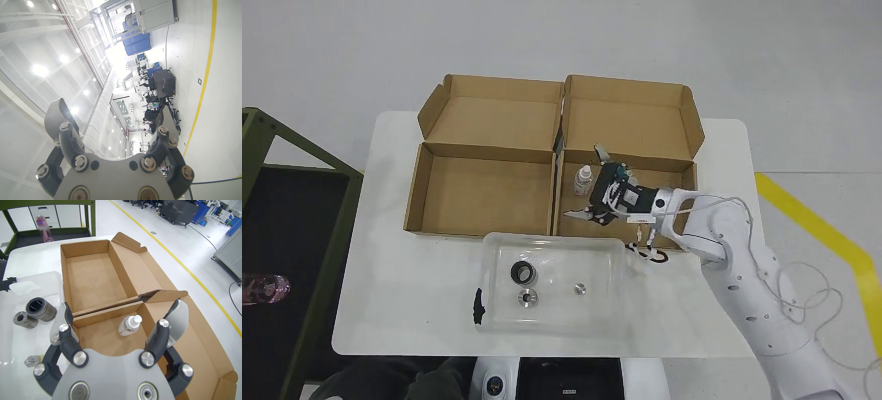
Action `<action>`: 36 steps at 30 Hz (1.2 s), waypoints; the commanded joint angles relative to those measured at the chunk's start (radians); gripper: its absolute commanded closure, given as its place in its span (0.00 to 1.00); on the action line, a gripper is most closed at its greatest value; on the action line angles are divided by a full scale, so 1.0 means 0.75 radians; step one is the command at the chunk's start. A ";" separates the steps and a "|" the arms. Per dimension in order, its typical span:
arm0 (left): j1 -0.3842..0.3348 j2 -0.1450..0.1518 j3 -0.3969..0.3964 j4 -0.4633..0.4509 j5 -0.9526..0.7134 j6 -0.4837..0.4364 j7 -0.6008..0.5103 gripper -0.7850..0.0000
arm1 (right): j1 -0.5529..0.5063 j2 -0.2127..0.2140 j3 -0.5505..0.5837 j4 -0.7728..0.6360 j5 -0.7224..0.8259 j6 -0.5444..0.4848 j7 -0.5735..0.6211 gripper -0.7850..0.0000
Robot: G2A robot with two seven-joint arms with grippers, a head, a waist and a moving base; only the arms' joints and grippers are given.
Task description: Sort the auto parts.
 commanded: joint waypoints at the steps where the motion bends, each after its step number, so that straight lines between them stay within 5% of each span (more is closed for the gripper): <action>1: 0.000 0.000 0.000 0.000 0.000 0.000 0.000 0.00 | -0.013 0.003 -0.007 -0.034 0.016 -0.027 0.041 0.00; 22: 0.000 0.000 0.000 0.000 0.000 0.000 0.000 0.00 | -0.264 0.052 -0.069 -0.349 -0.007 -0.187 0.292 0.00; 36: 0.000 0.000 0.000 0.000 0.000 0.000 0.000 0.00 | -0.351 0.077 -0.138 -0.376 -0.124 -0.214 0.405 0.00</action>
